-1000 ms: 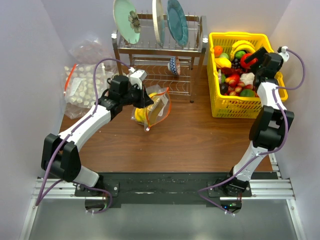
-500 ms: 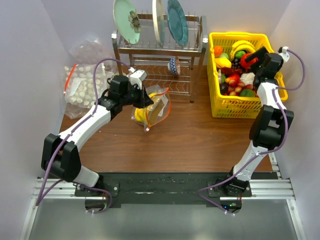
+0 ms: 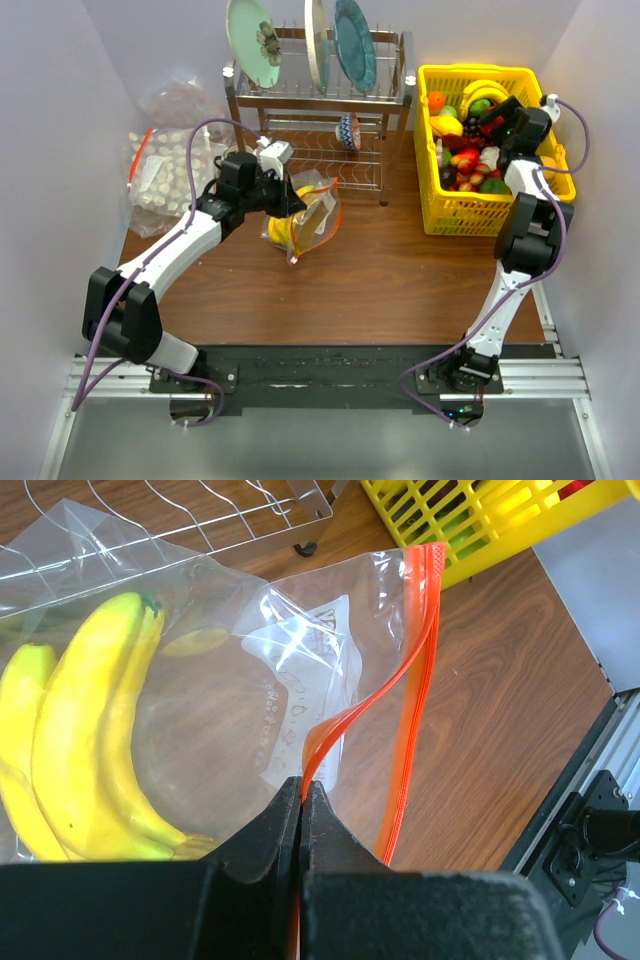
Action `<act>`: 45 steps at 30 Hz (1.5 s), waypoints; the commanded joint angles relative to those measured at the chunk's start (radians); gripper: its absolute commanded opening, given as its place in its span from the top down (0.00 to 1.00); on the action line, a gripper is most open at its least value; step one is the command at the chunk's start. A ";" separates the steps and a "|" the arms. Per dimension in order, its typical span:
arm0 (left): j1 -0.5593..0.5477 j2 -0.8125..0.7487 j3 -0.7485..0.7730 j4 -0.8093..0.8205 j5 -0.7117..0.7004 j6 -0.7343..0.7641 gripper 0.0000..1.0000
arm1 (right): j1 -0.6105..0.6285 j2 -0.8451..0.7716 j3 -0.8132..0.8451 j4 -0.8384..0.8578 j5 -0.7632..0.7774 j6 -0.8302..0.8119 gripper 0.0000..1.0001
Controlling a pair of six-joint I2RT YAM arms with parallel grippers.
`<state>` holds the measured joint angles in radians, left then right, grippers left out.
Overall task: Place the food in the zip-top bag and seal the zipper
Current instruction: Pick up the fake fruit from the bin, then place the fake fruit in the zipper food storage bag.
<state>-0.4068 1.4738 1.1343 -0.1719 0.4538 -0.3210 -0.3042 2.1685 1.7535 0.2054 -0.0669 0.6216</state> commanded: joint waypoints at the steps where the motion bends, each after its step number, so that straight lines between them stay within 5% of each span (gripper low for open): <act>1: 0.008 -0.006 0.002 0.041 0.008 0.017 1.00 | -0.013 -0.012 0.072 -0.003 -0.004 -0.036 0.27; 10: 0.013 -0.003 0.004 0.041 0.016 0.014 1.00 | -0.013 -0.163 -0.152 0.115 -0.072 -0.011 0.43; 19: 0.013 -0.018 -0.010 0.049 0.028 0.002 1.00 | -0.009 -0.383 -0.405 0.239 -0.131 0.033 0.44; 28: 0.013 -0.032 -0.019 0.055 0.037 -0.009 1.00 | 0.053 -0.657 -0.552 0.192 -0.149 -0.029 0.43; 45: -0.009 -0.056 0.054 -0.027 -0.055 0.028 1.00 | 0.632 -0.999 -0.749 -0.129 -0.201 -0.201 0.44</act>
<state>-0.4053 1.4605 1.1206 -0.1753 0.4561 -0.3206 0.2539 1.2060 1.0473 0.1623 -0.2218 0.4744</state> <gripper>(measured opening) 0.021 0.724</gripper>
